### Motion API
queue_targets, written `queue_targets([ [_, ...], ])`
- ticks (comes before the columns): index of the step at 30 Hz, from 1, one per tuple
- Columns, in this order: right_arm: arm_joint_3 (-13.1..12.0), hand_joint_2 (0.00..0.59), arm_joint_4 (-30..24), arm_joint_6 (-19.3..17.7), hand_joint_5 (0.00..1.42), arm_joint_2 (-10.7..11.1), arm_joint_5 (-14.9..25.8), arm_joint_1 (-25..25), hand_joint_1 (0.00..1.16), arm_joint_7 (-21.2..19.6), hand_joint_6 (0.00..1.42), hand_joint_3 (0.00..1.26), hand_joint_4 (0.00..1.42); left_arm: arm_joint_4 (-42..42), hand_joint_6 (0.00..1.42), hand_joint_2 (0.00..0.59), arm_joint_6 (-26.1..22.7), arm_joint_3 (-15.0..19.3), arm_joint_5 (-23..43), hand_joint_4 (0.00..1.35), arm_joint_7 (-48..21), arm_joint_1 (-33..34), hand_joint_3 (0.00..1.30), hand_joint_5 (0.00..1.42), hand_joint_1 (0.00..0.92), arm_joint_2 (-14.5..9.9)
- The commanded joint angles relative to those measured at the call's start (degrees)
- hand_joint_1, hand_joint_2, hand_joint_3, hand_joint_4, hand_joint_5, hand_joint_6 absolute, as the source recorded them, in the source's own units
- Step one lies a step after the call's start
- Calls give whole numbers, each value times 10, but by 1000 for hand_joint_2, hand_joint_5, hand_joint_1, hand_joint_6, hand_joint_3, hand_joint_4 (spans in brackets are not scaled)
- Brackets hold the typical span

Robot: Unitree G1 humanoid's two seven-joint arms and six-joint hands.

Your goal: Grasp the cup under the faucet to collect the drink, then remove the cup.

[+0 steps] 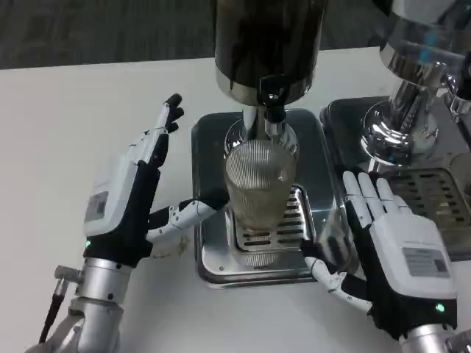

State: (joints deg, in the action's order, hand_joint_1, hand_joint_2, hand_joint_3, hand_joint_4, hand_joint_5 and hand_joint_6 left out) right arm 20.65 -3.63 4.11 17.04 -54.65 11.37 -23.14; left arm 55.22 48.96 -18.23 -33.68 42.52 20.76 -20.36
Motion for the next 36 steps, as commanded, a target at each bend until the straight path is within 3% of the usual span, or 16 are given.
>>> queue_targets([
  [1,-3,340,7,-7,0,-4,5,4,259,-16,97,0,0,-69,22,47,51,32,56,0,-59,-29,0,41,0,-14],
  [4,-6,336,10,-8,0,-6,9,6,255,-18,97,0,0,-112,1,49,76,49,107,0,-126,-40,0,3,0,-19],
  [9,-8,333,12,-9,0,-5,11,6,249,-20,97,0,0,-213,0,50,82,59,196,0,-275,-39,0,0,0,-49],
  [16,-8,332,15,-7,0,-7,10,4,245,-26,97,0,0,-254,0,56,69,66,262,0,-400,-19,0,0,0,-32],
  [25,-10,339,11,-1,0,-11,10,9,247,-31,97,0,0,-222,0,66,59,72,286,0,-480,17,0,0,0,25],
  [32,-9,339,9,1,0,-16,8,13,247,-32,97,0,0,-190,12,75,64,76,251,0,-482,48,0,39,0,52],
  [36,-10,339,5,4,0,-18,8,17,247,-35,97,0,0,-210,87,91,76,76,241,0,-485,36,0,124,0,54],
])
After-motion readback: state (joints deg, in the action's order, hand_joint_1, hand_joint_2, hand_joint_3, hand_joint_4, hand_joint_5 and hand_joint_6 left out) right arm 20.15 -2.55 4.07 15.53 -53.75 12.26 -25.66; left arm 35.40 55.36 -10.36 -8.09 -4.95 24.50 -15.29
